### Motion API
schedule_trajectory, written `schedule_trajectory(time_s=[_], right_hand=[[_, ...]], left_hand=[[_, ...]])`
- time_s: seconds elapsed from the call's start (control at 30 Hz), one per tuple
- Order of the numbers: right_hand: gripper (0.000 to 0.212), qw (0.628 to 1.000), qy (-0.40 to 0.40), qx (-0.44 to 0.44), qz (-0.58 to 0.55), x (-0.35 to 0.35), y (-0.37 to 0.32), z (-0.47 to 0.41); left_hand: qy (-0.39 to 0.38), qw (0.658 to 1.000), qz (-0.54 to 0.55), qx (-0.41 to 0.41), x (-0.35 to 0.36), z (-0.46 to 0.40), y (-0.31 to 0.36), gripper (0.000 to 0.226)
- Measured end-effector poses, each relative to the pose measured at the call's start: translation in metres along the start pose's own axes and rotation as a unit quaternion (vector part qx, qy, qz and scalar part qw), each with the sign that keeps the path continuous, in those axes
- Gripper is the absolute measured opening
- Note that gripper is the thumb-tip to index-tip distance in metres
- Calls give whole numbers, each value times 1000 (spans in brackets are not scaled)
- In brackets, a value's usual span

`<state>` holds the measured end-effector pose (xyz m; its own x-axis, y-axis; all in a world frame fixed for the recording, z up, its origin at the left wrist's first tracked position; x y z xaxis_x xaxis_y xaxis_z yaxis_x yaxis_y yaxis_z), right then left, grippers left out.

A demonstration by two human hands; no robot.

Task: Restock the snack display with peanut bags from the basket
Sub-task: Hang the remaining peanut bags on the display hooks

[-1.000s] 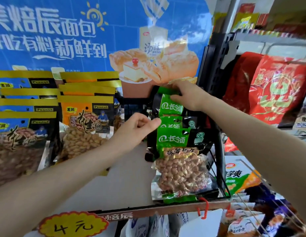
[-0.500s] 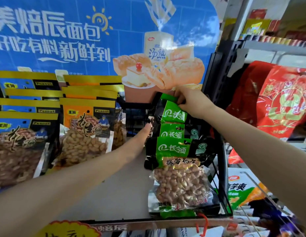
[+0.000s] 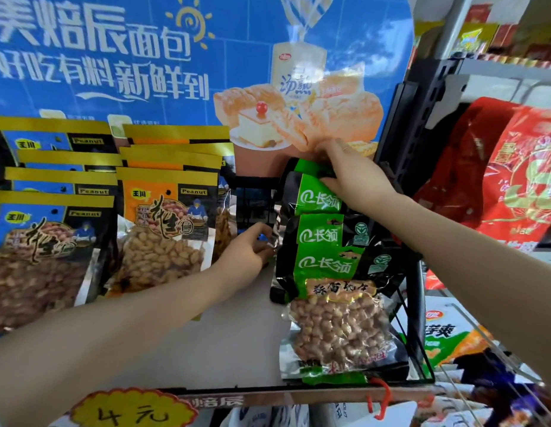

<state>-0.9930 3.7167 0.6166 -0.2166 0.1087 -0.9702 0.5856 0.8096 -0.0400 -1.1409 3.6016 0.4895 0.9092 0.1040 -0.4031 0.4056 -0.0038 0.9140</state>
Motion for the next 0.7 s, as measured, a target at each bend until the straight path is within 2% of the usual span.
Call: schedule_trajectory(time_s=[0.07, 0.17, 0.23, 0.3, 0.5, 0.63, 0.7], right_hand=[[49, 1000, -15, -22, -6, -5, 3, -3], [24, 998, -49, -45, 11, -15, 9, -9], [16, 997, -58, -57, -13, -23, 9, -10], [17, 996, -44, -68, -24, -31, 3, -13], [23, 995, -47, -34, 85, -35, -25, -52], [15, 991, 3, -23, 135, -24, -33, -44], [21, 989, 97, -10, 112, -29, -25, -28]], left_hand=[[11, 1000, 8, 22, -1, 2, 0, 18], [20, 999, 10, 29, -3, 5, 2, 22], [25, 999, 17, 37, -4, 7, 8, 17], [23, 999, 14, 37, -6, 6, 13, 3], [53, 998, 30, 11, -8, -4, 8, 4], [59, 995, 80, -9, -3, -21, 6, 3], [68, 996, 50, -11, 0, -25, 4, 1]])
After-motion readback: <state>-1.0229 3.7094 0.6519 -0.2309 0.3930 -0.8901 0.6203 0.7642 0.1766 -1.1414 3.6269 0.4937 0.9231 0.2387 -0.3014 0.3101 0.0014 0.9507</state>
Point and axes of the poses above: each hand's wrist, its own z-axis away from the middle knuckle, its own x-axis out of the palm, y = z × x, the point moved 1 cm from there along -z, towards the middle knuckle, and after that the axes turned 14 degrees about -y, right-handed, at the moved point
